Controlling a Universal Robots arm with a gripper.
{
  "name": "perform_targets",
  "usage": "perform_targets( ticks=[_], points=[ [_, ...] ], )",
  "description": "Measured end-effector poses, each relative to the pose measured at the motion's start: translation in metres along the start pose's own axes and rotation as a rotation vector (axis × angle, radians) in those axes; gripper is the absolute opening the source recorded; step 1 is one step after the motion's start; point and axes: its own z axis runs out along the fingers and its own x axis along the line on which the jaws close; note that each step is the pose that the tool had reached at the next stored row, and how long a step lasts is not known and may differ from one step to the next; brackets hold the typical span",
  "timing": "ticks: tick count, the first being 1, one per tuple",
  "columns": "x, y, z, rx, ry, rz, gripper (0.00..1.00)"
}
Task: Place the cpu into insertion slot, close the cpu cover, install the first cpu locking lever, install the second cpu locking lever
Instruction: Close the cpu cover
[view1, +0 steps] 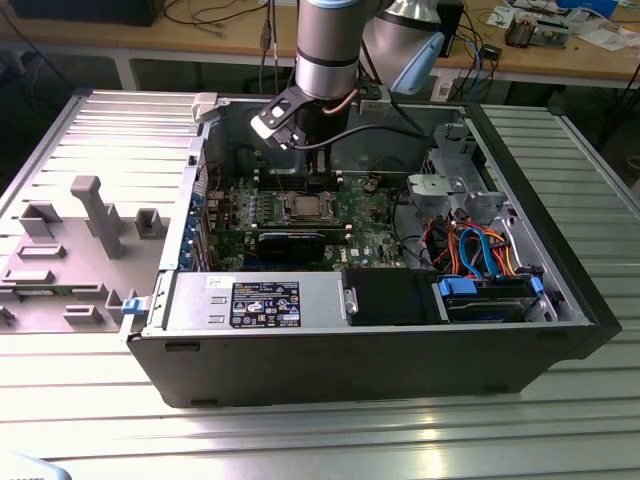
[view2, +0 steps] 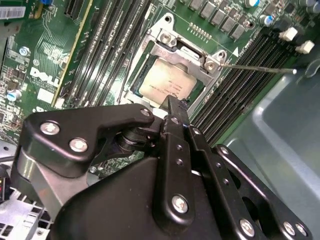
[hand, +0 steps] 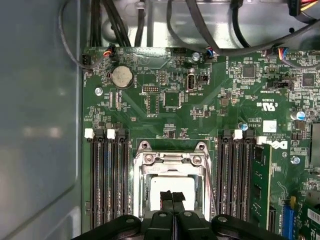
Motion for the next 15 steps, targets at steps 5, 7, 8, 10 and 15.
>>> perform_targets(
  ticks=[5,7,8,10,15],
  points=[
    [0.0001,0.0,0.0003,0.0005,-0.0014,-0.069,0.11],
    [0.0,0.0,0.0003,0.0005,-0.0015,-0.07,0.11],
    [0.0,-0.0001,0.0003,0.0005,-0.0015,-0.07,0.11],
    [0.0001,-0.0008,0.0004,0.0004,-0.0013,-0.069,0.11],
    [-0.0008,-0.0041,0.0008,0.0005,-0.0013,-0.07,0.11]
  ],
)
